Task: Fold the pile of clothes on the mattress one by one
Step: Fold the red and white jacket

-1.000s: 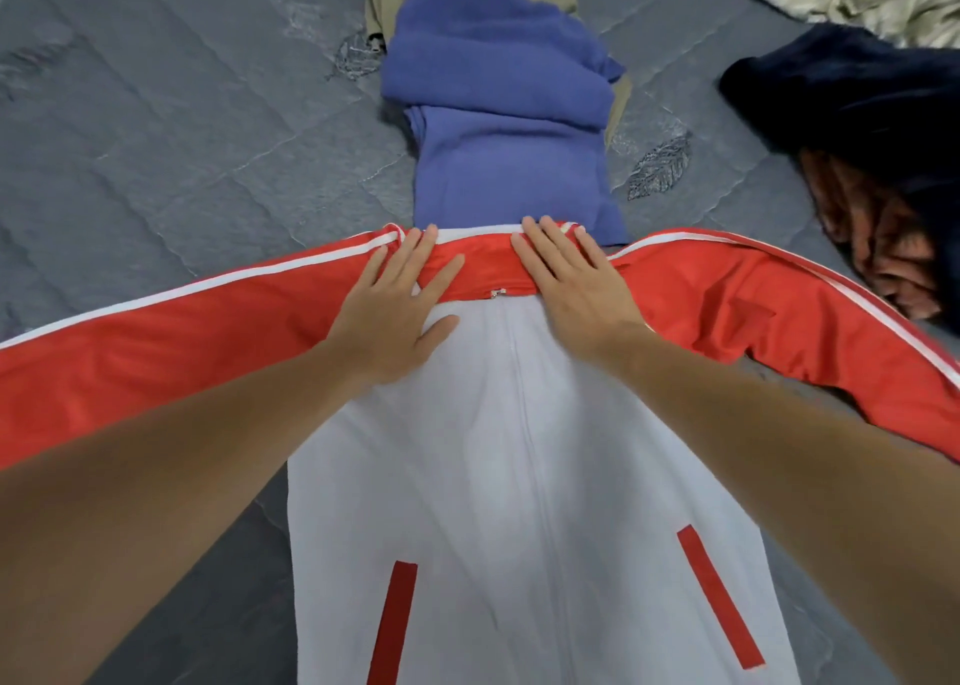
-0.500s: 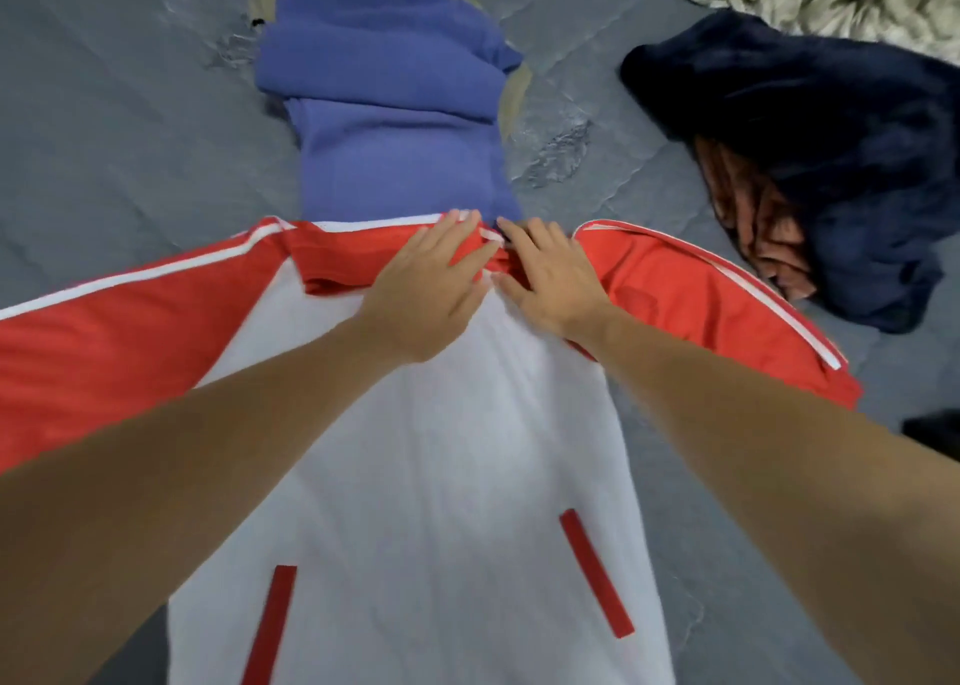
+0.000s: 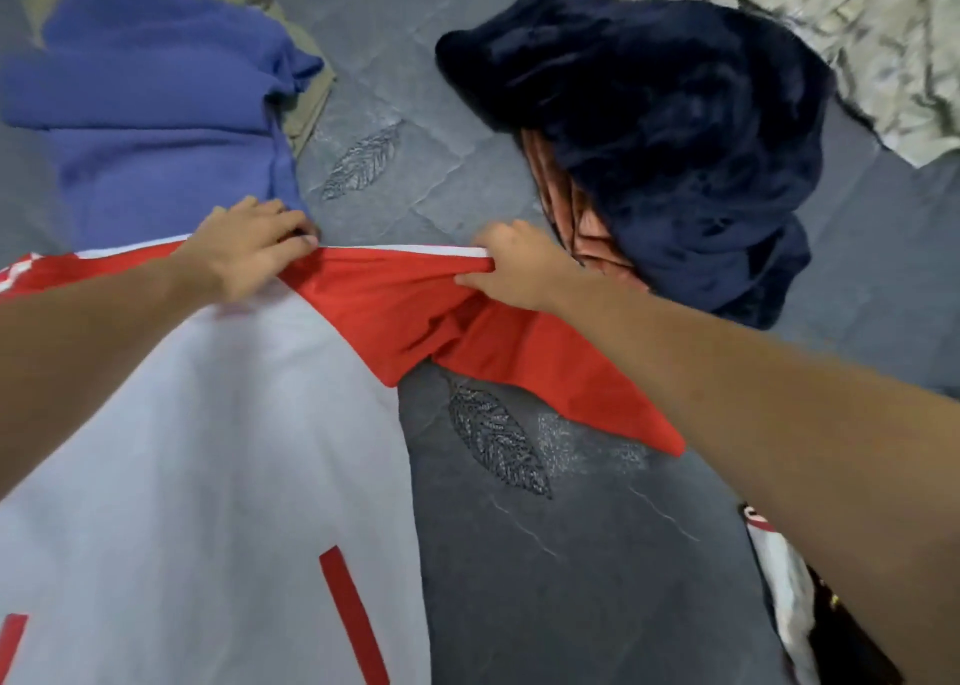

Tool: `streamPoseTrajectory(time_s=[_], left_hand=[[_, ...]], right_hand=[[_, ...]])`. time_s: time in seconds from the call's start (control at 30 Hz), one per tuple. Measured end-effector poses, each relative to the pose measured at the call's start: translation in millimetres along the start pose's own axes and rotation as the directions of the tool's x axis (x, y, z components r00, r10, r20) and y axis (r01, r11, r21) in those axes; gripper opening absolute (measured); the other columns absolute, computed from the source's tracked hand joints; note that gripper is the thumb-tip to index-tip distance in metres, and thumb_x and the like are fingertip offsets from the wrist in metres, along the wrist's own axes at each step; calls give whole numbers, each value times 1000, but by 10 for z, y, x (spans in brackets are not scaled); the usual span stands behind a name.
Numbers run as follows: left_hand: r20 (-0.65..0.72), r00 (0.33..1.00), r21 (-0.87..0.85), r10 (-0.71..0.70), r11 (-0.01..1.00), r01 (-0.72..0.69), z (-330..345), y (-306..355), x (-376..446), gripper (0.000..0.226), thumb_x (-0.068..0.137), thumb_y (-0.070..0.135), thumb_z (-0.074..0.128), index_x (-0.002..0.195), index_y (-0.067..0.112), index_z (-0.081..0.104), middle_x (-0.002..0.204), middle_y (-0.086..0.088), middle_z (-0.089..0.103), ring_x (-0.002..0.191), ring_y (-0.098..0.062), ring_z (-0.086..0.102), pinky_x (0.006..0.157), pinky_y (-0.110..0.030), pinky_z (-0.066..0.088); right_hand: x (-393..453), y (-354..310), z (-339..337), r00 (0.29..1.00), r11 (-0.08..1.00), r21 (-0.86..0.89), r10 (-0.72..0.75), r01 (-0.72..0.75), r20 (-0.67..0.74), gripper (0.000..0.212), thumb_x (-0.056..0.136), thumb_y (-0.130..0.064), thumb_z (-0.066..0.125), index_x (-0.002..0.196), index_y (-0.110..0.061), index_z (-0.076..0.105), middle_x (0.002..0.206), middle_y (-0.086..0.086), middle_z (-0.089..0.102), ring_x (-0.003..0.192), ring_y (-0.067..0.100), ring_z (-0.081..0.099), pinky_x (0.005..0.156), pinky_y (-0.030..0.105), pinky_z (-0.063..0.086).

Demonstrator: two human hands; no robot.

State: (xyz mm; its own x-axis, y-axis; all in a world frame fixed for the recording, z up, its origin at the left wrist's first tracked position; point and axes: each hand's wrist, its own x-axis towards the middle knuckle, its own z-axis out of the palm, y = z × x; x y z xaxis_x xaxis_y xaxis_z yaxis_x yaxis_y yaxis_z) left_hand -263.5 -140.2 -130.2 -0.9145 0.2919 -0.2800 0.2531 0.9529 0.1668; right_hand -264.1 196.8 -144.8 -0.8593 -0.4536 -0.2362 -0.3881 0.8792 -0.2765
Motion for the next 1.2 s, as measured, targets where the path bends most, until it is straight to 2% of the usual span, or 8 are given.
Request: streamPoseTrajectory(time_s=[0.1,0.2,0.3,0.43,0.57,0.73,0.93,1.2], left_hand=[[-10,1000,13,-10,1000,10,-49,-127,-27,43,105,34,31,127,22,66,124,-11,62,111,-35,50,99,-53,41],[-21,999,42,-31,999,32,-66,-215,-86,37,108,38,34,113,19,65,108,-12,65,104,-38,52,91,-54,45],[9,1000,44,5,999,-6,-1,-239,-132,43,104,50,33,103,17,61,100,-12,63,100,-38,56,83,-52,48],[-279,954,16,-109,993,118,184,-312,-93,27,110,34,40,101,12,52,102,-19,58,98,-42,55,70,-48,41],[-443,880,107,-174,964,244,275,-197,-7,27,106,30,43,105,3,48,107,-29,45,97,-45,45,75,-56,37],[-169,979,108,118,989,-101,447,224,138,67,95,72,32,130,18,52,115,-15,44,105,-37,46,89,-54,42],[-193,979,176,72,984,-38,628,275,238,70,102,63,33,155,17,40,126,-24,45,111,-43,46,109,-60,35],[-206,977,136,-47,988,76,777,484,221,74,103,59,21,163,16,23,159,-33,28,152,-46,21,123,-62,11]], right_hand=[[4,138,-13,995,987,134,89,-84,-35,30,92,-54,69,92,-25,62,108,13,71,108,37,63,85,41,46],[24,226,-4,988,973,189,148,-137,-48,41,91,-61,67,83,-21,59,93,10,70,97,35,65,76,39,44],[31,277,56,984,977,116,176,-177,21,42,97,-59,60,79,-22,56,98,13,69,100,36,63,73,37,37],[11,296,134,983,981,73,181,-181,2,34,100,-57,55,91,-24,51,108,15,69,106,38,62,78,41,39],[-1,244,205,972,972,28,235,-235,25,47,102,-60,48,109,-16,63,118,19,67,113,40,61,87,45,47],[-90,164,203,953,952,-40,304,-304,-8,60,97,-69,47,111,-16,70,119,17,69,116,39,63,91,42,48],[-403,281,141,963,963,-35,269,-268,9,53,93,-63,58,106,-13,70,110,21,70,110,41,64,86,41,49],[-987,796,19,913,924,45,366,-379,180,51,88,-65,69,85,-14,67,86,4,58,87,28,56,73,37,44]])
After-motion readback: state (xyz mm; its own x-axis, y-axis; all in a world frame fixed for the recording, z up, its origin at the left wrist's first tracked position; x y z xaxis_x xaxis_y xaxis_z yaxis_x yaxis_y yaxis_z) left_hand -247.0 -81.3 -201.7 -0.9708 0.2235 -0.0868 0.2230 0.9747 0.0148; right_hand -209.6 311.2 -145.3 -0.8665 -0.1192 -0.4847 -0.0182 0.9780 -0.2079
